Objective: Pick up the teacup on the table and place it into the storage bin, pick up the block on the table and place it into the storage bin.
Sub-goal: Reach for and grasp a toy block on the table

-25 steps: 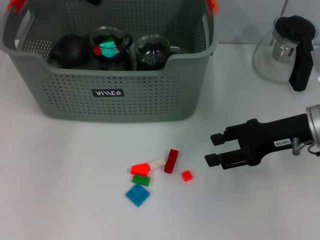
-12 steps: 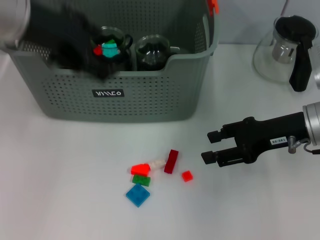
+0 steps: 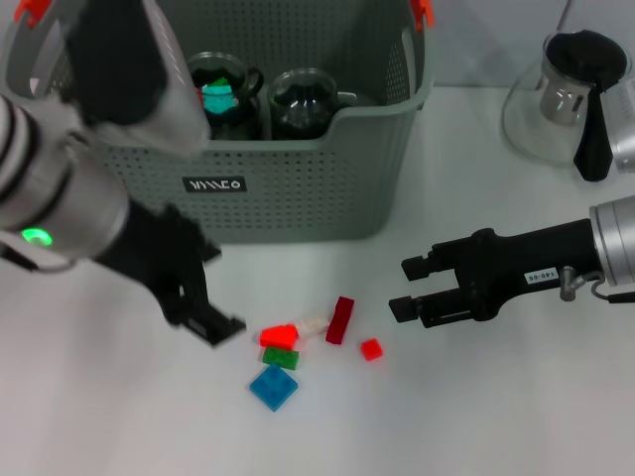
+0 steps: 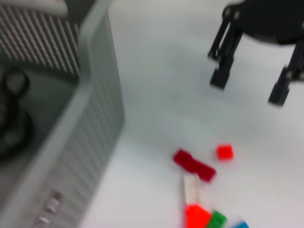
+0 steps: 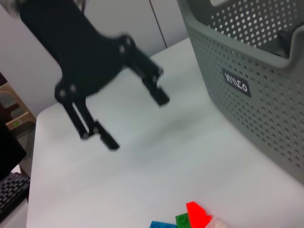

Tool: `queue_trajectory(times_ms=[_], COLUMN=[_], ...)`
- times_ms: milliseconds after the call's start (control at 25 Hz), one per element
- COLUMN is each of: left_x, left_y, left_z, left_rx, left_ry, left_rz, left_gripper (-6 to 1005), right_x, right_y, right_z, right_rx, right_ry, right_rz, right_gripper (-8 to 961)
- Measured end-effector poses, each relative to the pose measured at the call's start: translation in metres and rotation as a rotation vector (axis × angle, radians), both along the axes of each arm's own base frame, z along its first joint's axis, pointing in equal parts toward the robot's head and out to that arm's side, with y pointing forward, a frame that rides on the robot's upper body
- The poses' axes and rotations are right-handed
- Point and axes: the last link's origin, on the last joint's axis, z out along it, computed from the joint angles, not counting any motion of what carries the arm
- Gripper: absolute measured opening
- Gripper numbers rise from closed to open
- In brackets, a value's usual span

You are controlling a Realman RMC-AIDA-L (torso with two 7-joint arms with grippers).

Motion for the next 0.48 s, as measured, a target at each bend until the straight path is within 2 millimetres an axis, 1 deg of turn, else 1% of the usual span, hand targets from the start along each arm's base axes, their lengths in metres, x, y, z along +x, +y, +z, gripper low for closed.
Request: queue_trajectory(times_ms=[120,280,480], left_x=[-0.005,-0.005,-0.003], left_y=[-0.001,-0.007,-0.01], left_z=[-0.02,-0.044,-0.066], left_rx=[-0.048,-0.108,-0.141], left_ry=[0.062,0.126,0.155], left_rz=[0.067,0.107,0.153], left_gripper=[868,867,866], right_x=[0.0,0.0,0.002], right_y=[0.001,0.001,0.001], right_z=[0.0,0.001,0.002], right_rx=[0.002,0.011,0.017], right_ry=[0.001,0.004,0.005], right_rz=[0.0,0.001,-0.003], right_gripper=[713,714,713])
